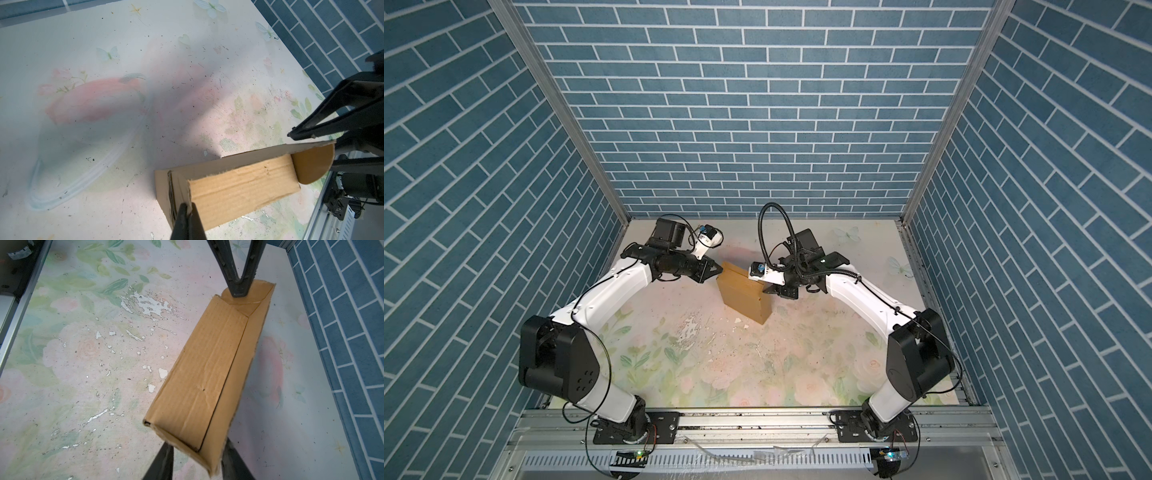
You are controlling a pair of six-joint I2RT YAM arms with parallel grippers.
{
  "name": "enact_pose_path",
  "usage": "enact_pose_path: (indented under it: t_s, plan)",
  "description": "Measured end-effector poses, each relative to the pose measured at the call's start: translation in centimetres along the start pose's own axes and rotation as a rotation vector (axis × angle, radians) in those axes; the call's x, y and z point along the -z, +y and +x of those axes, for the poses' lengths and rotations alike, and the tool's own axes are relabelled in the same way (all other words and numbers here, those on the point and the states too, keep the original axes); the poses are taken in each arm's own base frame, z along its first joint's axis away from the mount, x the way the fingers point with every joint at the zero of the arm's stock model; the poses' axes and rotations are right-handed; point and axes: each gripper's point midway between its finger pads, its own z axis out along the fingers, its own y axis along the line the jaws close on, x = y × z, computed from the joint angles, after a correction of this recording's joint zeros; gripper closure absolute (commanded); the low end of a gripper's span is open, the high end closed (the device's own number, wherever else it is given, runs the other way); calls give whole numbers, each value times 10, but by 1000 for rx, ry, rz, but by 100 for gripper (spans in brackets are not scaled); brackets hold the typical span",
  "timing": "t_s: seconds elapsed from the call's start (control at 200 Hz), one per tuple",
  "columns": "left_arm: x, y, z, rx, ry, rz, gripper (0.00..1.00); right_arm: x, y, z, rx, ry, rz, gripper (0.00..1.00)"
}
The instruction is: Fold the paper box
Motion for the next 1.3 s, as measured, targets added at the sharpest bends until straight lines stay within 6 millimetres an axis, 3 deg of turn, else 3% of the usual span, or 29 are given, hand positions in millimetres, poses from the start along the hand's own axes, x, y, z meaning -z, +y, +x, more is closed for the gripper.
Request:
enact_pose_path:
  t_s: [0.46, 0.695, 0.905, 1.09, 1.18, 1.3]
  plan:
    - [-1, 0, 0, -1, 0, 1, 98, 0, 1, 0, -1, -1, -3, 66]
    - [-1, -1, 0, -4, 0, 5, 98, -2, 2, 5, 25, 35, 14, 45]
    - [-3, -7, 0, -15, 4, 28, 99, 22, 4, -1, 157, 140, 49, 42]
    - [-3, -8, 1, -16, 5, 34, 99, 65, 11, -31, 385, 206, 89, 50]
    - [-3, -8, 1, -15, 6, 34, 99, 70, 16, -46, 496, 226, 84, 59]
    - [-4, -8, 1, -18, 5, 38, 98, 68, 26, -48, 593, 276, 41, 67]
